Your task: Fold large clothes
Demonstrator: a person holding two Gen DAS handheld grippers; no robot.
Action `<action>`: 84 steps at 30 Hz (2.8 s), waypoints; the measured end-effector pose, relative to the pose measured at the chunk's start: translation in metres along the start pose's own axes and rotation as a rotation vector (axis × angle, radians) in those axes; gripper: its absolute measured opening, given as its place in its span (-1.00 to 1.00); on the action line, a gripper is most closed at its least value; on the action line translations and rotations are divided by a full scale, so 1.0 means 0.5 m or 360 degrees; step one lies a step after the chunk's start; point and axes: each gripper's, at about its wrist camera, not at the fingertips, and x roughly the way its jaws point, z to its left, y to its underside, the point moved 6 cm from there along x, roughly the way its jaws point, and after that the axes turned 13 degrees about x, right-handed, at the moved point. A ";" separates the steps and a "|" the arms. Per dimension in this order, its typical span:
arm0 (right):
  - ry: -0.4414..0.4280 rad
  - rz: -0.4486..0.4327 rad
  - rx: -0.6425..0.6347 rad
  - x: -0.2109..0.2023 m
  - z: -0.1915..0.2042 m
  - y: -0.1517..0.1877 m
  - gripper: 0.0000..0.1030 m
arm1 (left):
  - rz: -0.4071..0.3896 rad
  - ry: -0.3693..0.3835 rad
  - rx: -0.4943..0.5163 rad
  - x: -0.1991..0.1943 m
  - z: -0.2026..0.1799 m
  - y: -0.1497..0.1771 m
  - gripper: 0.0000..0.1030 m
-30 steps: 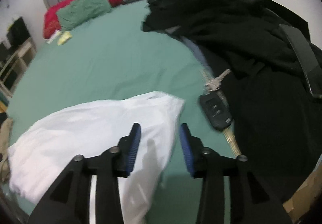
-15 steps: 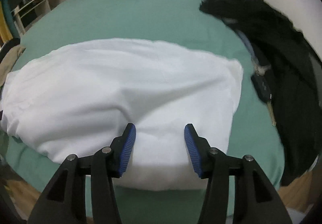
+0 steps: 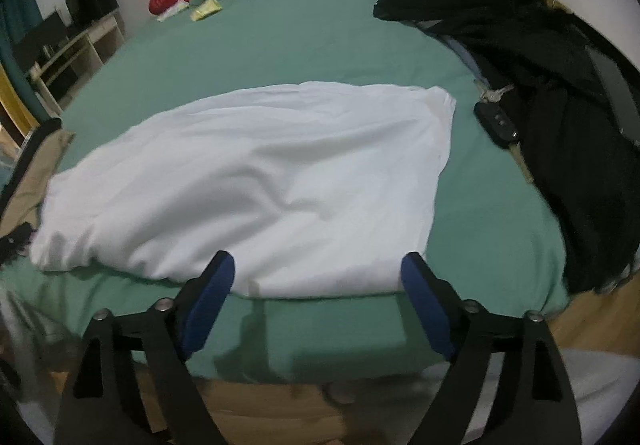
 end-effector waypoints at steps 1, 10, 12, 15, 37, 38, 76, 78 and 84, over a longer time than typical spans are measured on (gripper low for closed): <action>-0.0032 0.0017 0.0025 0.000 0.000 0.008 0.73 | -0.0005 0.0010 0.0013 -0.002 -0.017 0.000 -0.21; -0.0238 0.0157 0.0150 0.057 0.002 0.040 0.77 | 0.0030 0.0078 0.0080 0.036 -0.096 -0.003 -0.21; -0.0312 0.0138 0.0229 0.066 -0.001 0.026 0.85 | 0.0041 0.0087 0.0070 0.049 -0.102 -0.006 -0.21; -0.0397 0.0141 0.0336 0.081 -0.004 0.016 0.92 | 0.0057 0.0082 0.0073 0.074 -0.112 -0.019 -0.21; -0.0820 0.0060 0.0614 0.176 0.091 -0.098 0.90 | 0.0175 0.0227 0.0128 0.287 -0.176 -0.096 -0.21; -0.0827 0.0069 0.0589 0.176 0.096 -0.097 0.45 | 0.0170 0.0215 0.0152 0.287 -0.180 -0.094 -0.21; -0.0580 0.0267 -0.0848 0.100 0.672 0.072 -0.02 | 0.0060 0.0071 -0.0151 0.008 0.319 -0.076 -0.21; -0.0713 0.0384 -0.0896 0.100 0.708 0.107 0.08 | 0.0034 0.0055 -0.0191 -0.002 0.345 -0.076 -0.21; -0.0941 0.0630 -0.1134 0.086 0.783 0.218 0.17 | -0.0042 0.0054 -0.0336 -0.023 0.393 -0.071 -0.17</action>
